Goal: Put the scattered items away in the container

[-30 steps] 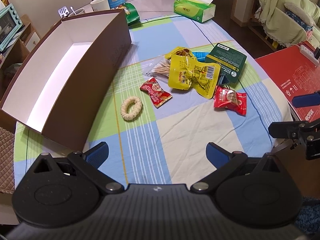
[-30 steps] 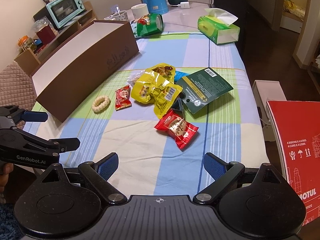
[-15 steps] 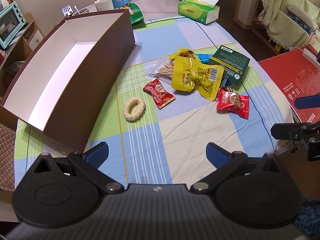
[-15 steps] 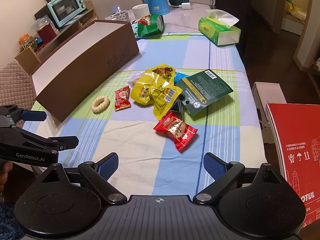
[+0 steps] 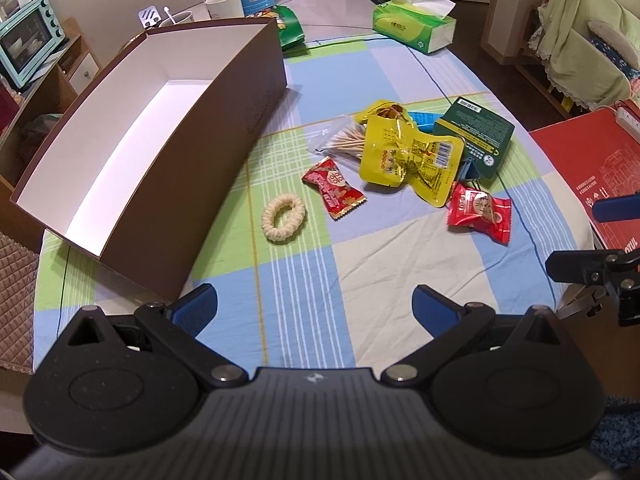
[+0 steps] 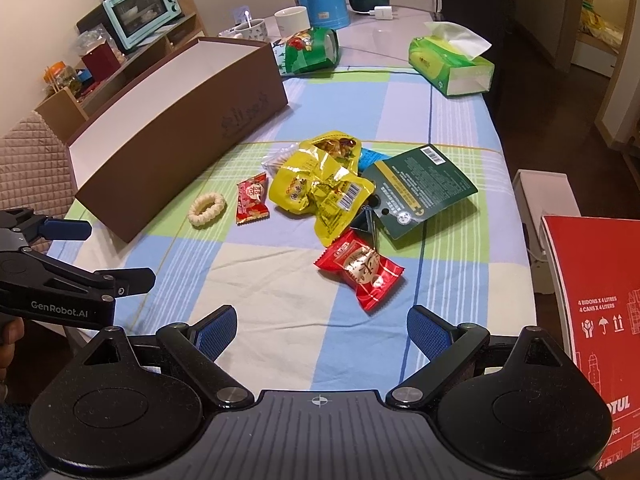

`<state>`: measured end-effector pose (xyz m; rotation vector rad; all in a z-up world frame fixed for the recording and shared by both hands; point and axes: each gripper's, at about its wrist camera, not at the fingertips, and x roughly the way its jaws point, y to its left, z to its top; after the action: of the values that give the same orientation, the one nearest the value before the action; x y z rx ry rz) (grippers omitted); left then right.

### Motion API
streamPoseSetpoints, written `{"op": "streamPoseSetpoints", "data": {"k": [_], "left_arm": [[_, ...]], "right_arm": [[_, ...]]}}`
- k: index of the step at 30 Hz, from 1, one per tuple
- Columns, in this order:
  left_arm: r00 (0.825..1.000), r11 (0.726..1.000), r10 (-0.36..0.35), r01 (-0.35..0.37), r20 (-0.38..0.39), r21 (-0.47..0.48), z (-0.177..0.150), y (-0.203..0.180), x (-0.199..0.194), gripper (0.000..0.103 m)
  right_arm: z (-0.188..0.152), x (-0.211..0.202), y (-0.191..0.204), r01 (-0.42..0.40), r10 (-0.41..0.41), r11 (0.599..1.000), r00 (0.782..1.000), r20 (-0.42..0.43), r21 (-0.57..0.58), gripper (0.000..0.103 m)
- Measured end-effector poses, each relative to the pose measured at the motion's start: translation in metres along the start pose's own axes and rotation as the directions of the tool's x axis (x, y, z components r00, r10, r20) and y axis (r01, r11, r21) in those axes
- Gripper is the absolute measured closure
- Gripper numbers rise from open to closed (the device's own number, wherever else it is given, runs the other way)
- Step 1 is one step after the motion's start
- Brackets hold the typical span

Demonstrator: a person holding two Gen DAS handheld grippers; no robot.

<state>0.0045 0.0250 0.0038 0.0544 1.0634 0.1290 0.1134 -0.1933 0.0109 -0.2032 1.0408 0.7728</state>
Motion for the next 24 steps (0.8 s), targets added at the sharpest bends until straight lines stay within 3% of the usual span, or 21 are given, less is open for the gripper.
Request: {"op": "streamPoseSetpoints", "data": {"k": [24], "left_arm": [[1.0, 0.999, 0.014, -0.015, -0.017, -0.031, 0.0021, 0.0077, 0.0047, 0.001]], "right_arm": [[0.0092, 0.0047, -0.0038, -0.032, 0.032, 0.999, 0.999, 0.019, -0.001, 0.009]]}}
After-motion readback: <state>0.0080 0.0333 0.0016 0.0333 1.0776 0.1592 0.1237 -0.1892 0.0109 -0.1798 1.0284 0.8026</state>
